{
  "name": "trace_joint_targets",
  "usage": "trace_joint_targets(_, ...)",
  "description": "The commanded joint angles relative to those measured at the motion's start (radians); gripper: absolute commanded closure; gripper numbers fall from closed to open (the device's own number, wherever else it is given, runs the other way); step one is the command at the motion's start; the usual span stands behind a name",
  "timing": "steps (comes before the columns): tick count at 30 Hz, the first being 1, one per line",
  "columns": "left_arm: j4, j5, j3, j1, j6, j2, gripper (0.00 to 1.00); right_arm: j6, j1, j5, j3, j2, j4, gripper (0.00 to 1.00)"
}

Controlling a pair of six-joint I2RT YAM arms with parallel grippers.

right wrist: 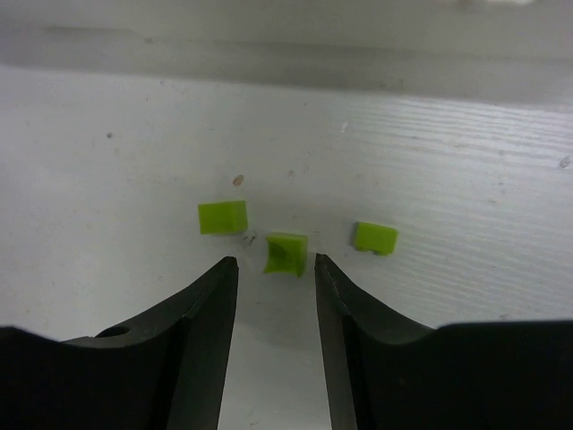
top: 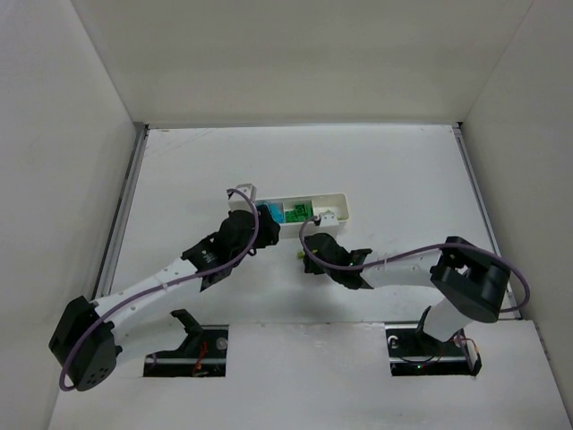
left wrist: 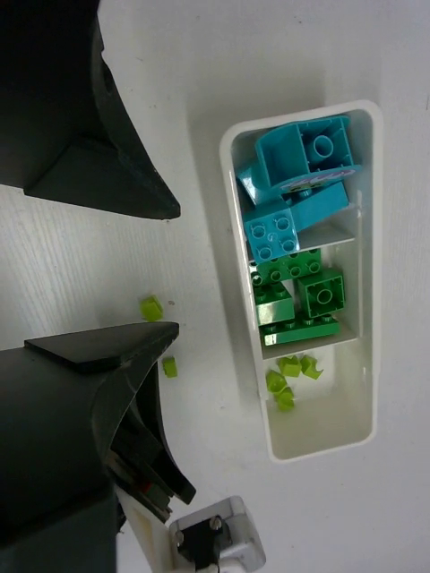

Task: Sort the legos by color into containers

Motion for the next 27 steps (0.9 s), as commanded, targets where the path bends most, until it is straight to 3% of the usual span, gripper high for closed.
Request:
trace_joint_targets(1,0.030,-0.008,-0.034,0.001,-0.019,-0.058,0.53,0.029,0.035,0.033,0.062,0.047,-0.027,0.55)
trace_joint_targets(6,0.011,-0.005,-0.087,-0.018,-0.022,-0.112,0.53,0.065,0.066,0.102,0.121,0.105,-0.106,0.76)
trace_joint_targets(8,0.000,-0.002,-0.099,-0.028,-0.019,-0.124,0.53,0.081,0.075,0.126,0.135,0.090,-0.140,0.79)
trace_joint_targets(15,-0.001,-0.001,-0.125,-0.085,-0.009,-0.132,0.53,0.047,0.057,0.143,0.150,-0.063,-0.185,0.80)
trace_joint_targets(27,0.050,-0.039,-0.084,-0.223,-0.006,0.021,0.53,-0.172,-0.243,0.077,0.270,-0.085,-0.108,0.79)
